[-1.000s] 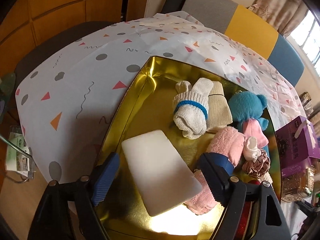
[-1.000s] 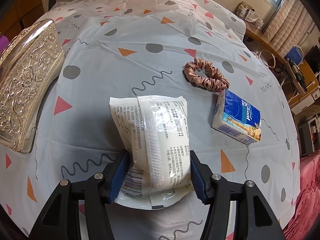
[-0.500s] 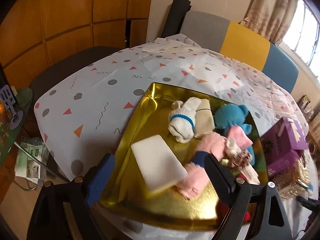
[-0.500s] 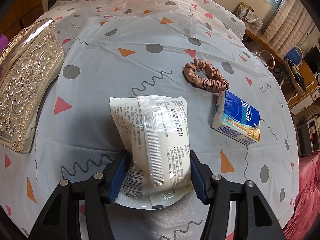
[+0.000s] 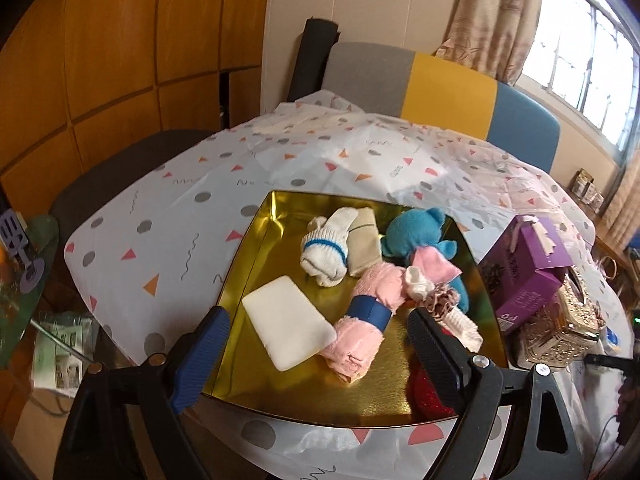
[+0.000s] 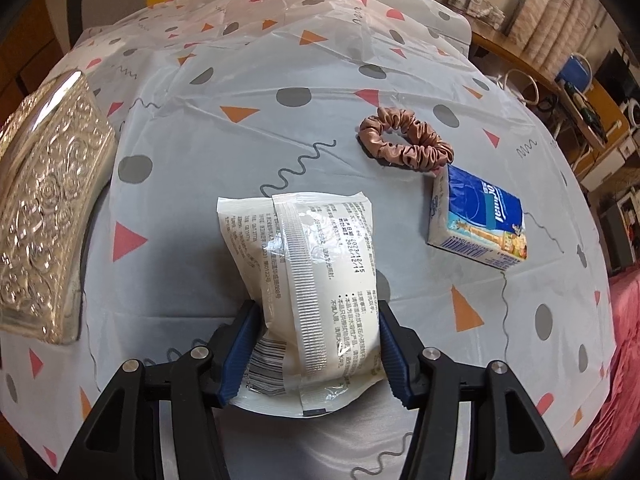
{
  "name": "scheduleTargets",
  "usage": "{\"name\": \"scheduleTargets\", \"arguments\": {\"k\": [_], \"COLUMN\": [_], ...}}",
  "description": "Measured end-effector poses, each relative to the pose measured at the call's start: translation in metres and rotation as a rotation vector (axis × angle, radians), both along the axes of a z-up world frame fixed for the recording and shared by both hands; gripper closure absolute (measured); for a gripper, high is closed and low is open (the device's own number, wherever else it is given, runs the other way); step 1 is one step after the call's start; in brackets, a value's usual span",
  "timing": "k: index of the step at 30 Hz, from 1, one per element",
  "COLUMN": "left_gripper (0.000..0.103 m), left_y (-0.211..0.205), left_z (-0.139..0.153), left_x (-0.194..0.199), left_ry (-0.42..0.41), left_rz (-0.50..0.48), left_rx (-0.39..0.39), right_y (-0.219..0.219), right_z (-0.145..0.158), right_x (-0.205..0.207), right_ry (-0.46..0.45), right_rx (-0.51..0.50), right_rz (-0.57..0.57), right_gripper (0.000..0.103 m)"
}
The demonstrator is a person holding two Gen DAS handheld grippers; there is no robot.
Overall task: Organize soft objects
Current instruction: 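Lift the white packet into the gold tray and open the right tool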
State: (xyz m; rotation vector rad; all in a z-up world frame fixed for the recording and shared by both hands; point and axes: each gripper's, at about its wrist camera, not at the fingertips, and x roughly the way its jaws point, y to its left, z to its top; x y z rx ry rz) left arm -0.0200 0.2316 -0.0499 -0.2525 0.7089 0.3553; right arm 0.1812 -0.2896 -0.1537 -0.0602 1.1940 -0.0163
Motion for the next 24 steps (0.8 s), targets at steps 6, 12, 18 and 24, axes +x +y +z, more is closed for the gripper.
{"name": "scheduleTargets", "arguments": {"k": [6,12,18,24], "left_gripper": [0.012,0.012,0.012,0.012], "left_y": [-0.003,-0.004,-0.006,-0.008], "left_z": [0.003,0.0,-0.004,-0.006], "left_x": [-0.007,-0.008,-0.007,-0.008], "left_ry": [-0.007,-0.001,0.009,0.015], "left_rz": [-0.016,-0.02,-0.029,-0.036], "left_rx": [0.014,0.013,0.012,0.014], "right_y": [0.006,-0.005,-0.012,0.002], "right_z": [0.0,0.004,0.016,0.05], "right_x": [0.003,0.004,0.008,0.026], "right_ry": [-0.014,-0.031,-0.054,-0.113], "right_rx": [0.008,0.083,0.154,0.171], "right_rz": [-0.038,-0.11,-0.152,-0.12], "right_gripper": [0.045,0.049,0.051,0.051]}}
